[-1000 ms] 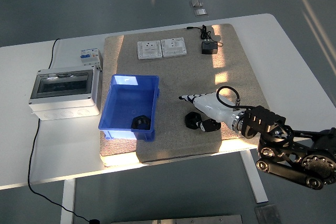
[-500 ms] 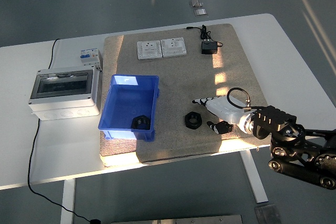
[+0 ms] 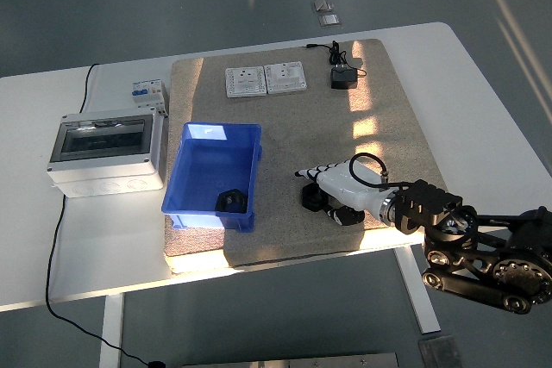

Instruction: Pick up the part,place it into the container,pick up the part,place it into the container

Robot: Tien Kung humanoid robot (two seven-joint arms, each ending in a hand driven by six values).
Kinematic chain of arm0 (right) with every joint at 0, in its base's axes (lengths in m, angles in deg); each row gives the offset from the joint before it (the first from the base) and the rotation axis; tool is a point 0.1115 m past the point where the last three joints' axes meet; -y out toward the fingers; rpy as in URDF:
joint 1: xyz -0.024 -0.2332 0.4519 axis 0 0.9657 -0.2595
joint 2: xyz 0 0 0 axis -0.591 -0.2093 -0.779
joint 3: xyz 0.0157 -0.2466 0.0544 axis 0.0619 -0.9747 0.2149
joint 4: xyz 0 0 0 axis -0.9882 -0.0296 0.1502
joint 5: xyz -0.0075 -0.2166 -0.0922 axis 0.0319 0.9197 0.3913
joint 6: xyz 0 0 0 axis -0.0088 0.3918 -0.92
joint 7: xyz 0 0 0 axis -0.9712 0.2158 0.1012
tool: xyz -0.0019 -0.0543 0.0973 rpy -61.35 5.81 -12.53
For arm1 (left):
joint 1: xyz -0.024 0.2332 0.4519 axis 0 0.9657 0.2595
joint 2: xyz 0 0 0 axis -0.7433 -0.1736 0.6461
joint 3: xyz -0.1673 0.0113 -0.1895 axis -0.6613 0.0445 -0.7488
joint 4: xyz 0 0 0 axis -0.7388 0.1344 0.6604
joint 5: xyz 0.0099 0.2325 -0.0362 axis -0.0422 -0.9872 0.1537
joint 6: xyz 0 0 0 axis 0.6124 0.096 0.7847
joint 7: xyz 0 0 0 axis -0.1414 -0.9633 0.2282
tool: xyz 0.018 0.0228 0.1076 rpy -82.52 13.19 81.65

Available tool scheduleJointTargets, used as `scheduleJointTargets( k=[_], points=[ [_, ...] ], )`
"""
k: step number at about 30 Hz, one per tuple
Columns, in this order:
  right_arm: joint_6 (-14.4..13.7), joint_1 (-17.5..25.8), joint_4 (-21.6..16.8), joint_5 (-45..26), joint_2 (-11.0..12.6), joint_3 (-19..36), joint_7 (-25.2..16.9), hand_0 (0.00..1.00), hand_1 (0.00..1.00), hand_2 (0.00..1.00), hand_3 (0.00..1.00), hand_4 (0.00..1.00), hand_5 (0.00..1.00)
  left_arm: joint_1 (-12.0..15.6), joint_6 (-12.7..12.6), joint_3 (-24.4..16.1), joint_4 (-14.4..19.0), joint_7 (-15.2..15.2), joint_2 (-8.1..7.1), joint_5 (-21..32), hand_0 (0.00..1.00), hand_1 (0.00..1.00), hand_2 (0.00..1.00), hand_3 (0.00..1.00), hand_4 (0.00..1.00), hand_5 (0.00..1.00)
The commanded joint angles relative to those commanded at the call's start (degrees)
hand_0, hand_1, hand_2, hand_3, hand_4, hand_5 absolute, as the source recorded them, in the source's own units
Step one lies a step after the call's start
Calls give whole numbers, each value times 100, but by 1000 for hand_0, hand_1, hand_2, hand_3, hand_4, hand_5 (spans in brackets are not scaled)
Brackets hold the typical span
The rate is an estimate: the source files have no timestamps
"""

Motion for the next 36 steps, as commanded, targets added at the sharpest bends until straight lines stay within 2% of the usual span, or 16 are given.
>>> scheduleJointTargets(
  k=[1, 7, 8, 17, 19, 20, 25, 26, 30, 32, 36],
  points=[
    [6, -3, 16, -1, -18, -8, 6, 620, 690, 736, 743, 474, 2, -1, 1, -2, 0, 0, 0, -2, 694, 696, 729, 571, 468, 614],
    [62, -5, 110, -33, -95, -30, 62, 620, 690, 736, 743, 474, 2, -7, 3, -3, 0, 0, 2, 0, 693, 696, 729, 568, 468, 615],
    [72, -8, 125, -43, -105, -35, 73, 605, 613, 626, 631, 459, 2, -7, 2, -7, 0, -1, 1, -4, 693, 696, 729, 568, 468, 615],
    [41, 2, 205, -73, -146, -53, 114, 594, 578, 591, 596, 449, 2, 9, -36, -52, 0, 35, -13, -59, 694, 694, 729, 566, 467, 616],
    [-51, 22, 217, -82, -141, -21, 71, 594, 578, 591, 596, 449, 2, 17, -55, -58, 0, 57, -16, -62, 694, 694, 729, 566, 467, 616],
    [-105, 44, 220, -83, -135, 13, 45, 552, 520, 443, 519, 450, 2, 25, -66, -59, 0, 67, -16, -57, 693, 694, 728, 566, 466, 617],
    [-383, 201, 188, -246, -53, 371, -87, 552, 520, 443, 519, 450, 2, 67, -107, -79, 0, 79, -8, -52, 693, 694, 728, 566, 466, 617],
    [-454, 232, 175, -307, -27, 472, -117, 499, 482, 383, 411, 430, 2, 73, -113, -76, 0, 82, -12, -39, 691, 693, 724, 567, 467, 617],
    [-797, 320, 142, -554, 29, 933, -232, 499, 482, 383, 411, 430, 2, 115, -140, -82, 0, 78, -33, -4, 691, 693, 724, 567, 467, 617],
    [-940, 329, 142, -617, -6, 1127, -264, 502, 487, 385, 411, 414, 2, 140, -150, -87, 0, 69, -39, 8, 692, 693, 722, 567, 466, 618],
    [-1325, 273, 170, -803, -295, 1423, -399, 502, 487, 385, 411, 414, 2, 206, -174, -136, 0, 32, -54, -9, 692, 693, 722, 567, 466, 618]
  ],
)
